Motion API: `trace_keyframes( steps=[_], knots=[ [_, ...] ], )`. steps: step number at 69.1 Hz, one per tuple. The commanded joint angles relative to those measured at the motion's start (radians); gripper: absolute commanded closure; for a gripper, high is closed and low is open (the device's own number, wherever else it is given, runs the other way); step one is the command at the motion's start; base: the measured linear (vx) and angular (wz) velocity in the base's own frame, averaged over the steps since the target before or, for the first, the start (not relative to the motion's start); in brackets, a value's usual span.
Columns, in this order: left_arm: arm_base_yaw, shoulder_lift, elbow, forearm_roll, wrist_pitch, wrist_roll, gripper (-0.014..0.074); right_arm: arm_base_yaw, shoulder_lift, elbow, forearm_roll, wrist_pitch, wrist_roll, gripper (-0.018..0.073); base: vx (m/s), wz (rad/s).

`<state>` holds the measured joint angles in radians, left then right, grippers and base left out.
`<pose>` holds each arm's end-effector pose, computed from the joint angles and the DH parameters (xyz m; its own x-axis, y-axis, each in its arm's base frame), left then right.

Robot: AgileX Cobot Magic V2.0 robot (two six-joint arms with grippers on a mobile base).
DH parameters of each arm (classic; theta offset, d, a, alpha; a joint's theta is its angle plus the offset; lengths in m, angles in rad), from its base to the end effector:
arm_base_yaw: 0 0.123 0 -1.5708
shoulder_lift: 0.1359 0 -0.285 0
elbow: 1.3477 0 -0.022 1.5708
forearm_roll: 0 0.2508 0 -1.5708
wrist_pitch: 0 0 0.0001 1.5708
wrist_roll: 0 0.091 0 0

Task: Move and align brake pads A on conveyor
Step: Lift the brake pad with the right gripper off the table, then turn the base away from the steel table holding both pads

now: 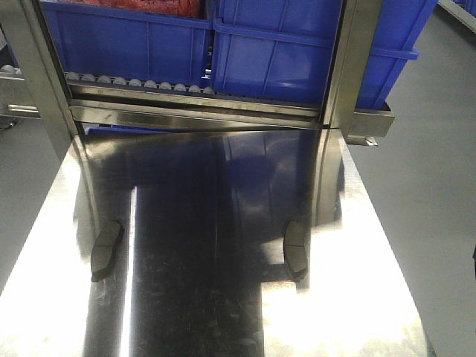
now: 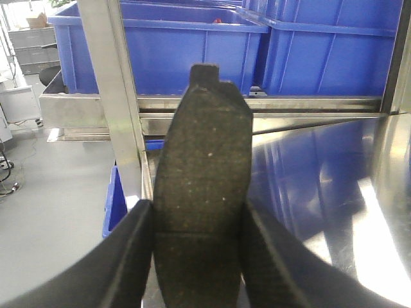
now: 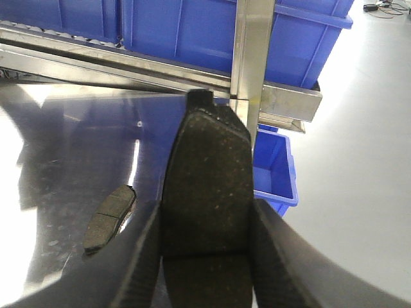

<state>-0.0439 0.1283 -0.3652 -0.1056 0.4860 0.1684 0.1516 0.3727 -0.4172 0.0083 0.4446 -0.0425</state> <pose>0.0451 -0.0065 0.2836 -0.1514 0.0815 -0.9851 0.1040 0.9924 0.0661 0.0824 0.0129 0.2884 -0.2987 -0.0810 -0.9509 -0.1649 0.9858 -0.0322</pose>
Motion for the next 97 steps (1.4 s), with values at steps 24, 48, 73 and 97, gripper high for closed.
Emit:
trace_keyframes(
  steps=[24, 48, 73, 97],
  knots=[
    [-0.008, 0.010, -0.030, -0.012, -0.100, -0.003, 0.0555, -0.001, 0.004, -0.032, -0.008, -0.094, -0.009, 0.0482, 0.00, 0.00],
    [-0.008, 0.010, -0.030, -0.012, -0.100, -0.003, 0.0555, -0.001, 0.004, -0.032, -0.008, -0.092, -0.009, 0.0482, 0.00, 0.00],
    [-0.008, 0.010, -0.030, -0.012, -0.100, -0.003, 0.0555, -0.001, 0.004, -0.032, -0.008, -0.091, -0.009, 0.0482, -0.07, 0.15],
    [-0.008, 0.010, -0.030, -0.012, -0.100, -0.003, 0.0555, -0.001, 0.004, -0.032, -0.008, -0.091, -0.009, 0.0482, -0.13, 0.47]
  ],
)
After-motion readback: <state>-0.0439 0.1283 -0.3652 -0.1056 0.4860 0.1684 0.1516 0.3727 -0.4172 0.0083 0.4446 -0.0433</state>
